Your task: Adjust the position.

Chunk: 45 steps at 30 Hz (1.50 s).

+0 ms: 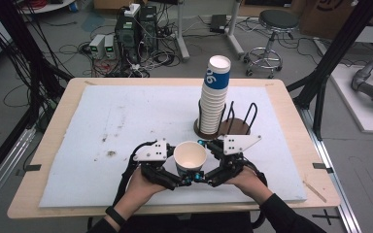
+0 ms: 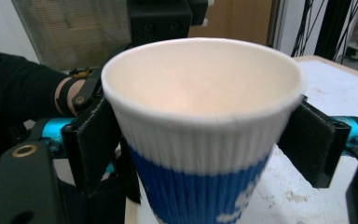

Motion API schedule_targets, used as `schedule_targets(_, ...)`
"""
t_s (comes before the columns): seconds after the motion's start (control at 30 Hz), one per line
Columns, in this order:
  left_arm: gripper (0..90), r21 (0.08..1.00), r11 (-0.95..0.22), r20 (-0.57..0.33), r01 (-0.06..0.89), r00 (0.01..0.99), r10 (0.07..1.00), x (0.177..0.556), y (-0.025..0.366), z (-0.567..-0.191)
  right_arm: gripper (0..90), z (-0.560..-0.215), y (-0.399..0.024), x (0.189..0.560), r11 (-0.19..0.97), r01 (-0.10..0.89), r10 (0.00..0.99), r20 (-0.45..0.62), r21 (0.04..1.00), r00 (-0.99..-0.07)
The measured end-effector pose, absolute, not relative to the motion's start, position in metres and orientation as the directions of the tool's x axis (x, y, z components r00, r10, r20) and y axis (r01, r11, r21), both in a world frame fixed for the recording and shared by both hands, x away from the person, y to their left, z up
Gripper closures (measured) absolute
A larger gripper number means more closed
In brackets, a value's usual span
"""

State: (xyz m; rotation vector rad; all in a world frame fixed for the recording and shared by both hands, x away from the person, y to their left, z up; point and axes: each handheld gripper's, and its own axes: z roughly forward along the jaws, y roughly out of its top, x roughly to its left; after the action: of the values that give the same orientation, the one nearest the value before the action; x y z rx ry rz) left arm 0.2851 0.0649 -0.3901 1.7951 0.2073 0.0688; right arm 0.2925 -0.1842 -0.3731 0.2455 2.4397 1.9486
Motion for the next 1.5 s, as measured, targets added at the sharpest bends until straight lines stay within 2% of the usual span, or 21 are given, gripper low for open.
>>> schedule_targets(0.23,25.1,0.968,-0.229,-0.055,0.098,0.98,0.189,0.285,0.073,-0.391,17.9,-0.369,-0.194,0.296,0.22,0.11,0.103,0.089,0.969,-0.991)
schedule_targets(0.53,25.0,0.975,-0.189,-0.073,0.118,0.97,0.232,0.286,0.087,-0.393,18.1,-0.376,-0.207,0.301,0.248,0.074,0.133,0.042,0.966,-0.99)
schedule_targets(0.9,25.1,0.978,-0.166,-0.08,0.122,0.968,0.239,0.284,0.085,-0.392,18.1,-0.399,-0.195,0.302,0.346,0.079,0.165,0.023,0.935,-0.986)
schedule_targets(1.3,25.0,0.979,-0.155,-0.093,0.131,0.968,0.232,0.282,0.077,-0.393,18.3,-0.409,-0.176,0.296,0.332,0.105,0.143,0.06,0.937,-0.988)
schedule_targets(1.5,24.9,0.979,-0.162,-0.086,0.125,0.969,0.23,0.28,0.073,-0.394,29.5,-0.414,-0.168,0.295,0.325,0.122,0.128,0.084,0.938,-0.988)
